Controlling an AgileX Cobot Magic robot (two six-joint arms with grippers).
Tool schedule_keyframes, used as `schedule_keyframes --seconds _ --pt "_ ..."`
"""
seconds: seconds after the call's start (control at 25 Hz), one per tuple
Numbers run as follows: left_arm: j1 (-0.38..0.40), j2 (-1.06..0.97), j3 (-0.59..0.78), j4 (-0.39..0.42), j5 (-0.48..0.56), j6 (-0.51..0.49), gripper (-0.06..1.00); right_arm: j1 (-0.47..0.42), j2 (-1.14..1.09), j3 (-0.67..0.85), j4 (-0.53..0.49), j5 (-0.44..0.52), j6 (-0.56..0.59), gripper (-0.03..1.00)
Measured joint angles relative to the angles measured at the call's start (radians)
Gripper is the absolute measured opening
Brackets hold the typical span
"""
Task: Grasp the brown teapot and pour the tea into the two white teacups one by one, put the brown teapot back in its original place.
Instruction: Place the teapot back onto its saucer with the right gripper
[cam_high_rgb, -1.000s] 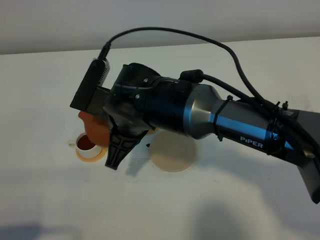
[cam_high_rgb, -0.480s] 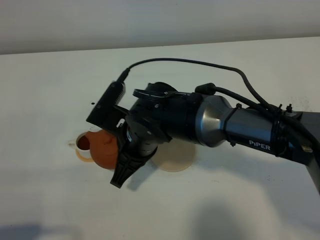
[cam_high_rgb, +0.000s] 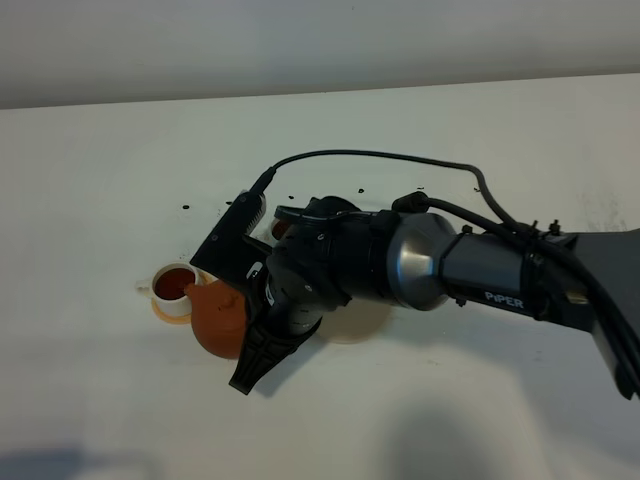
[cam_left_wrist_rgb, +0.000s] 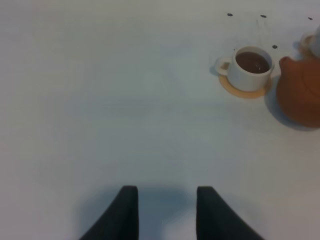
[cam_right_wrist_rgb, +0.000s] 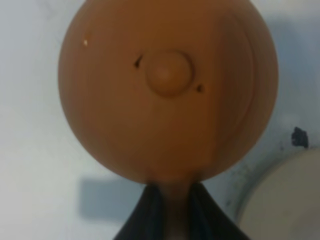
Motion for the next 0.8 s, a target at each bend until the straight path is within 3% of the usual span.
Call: schedule_keyframes --seconds 0.44,0.8 --pt "0.0 0.0 0.0 0.0 0.0 0.0 0.3 -0.014 -0.012 0.0 0.006 0.004 -0.002 0.09" --pt "0.0 0.0 0.0 0.0 0.0 0.0 0.3 -0.126 -0.121 0.006 -0.017 0.067 -0.003 0.09"
